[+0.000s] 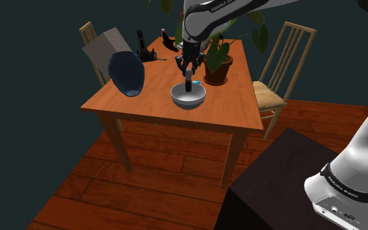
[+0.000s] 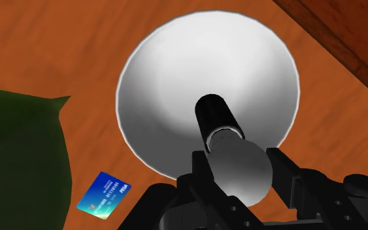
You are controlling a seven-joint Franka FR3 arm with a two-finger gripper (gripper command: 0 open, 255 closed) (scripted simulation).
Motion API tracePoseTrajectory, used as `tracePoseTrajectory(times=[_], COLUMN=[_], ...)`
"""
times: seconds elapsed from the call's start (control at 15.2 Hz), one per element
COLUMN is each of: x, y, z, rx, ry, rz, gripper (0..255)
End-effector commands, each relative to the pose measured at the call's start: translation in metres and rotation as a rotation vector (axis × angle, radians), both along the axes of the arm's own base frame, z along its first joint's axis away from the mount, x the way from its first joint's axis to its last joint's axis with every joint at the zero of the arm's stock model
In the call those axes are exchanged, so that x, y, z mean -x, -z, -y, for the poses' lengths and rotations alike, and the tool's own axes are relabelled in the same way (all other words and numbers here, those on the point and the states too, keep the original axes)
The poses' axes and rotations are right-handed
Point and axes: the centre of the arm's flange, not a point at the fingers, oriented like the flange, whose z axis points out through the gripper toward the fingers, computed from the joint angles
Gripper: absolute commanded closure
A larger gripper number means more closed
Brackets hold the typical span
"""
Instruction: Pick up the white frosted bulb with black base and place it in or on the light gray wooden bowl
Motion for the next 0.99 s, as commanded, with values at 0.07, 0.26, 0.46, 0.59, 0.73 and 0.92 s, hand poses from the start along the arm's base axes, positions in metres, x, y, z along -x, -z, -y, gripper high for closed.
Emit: tracePoseTrajectory(times=[0.07,0.26,0.46,0.59,0.73,0.92], x=[-0.001,-0.001,-0.001,-0.001,-0.001,0.001], y=[0.006,0.006,0.006,0.006,0.006,-0.007], z=[0.000,0.000,0.000,0.000,0.000,0.000], rx=[0.000,0.000,0.000,0.000,0.000,0.000], ry=[0.000,0.000,0.000,0.000,0.000,0.000], rz=[0.001,0.001,0.001,0.001,0.001,0.001], gripper=[255,255,255,0,0,0])
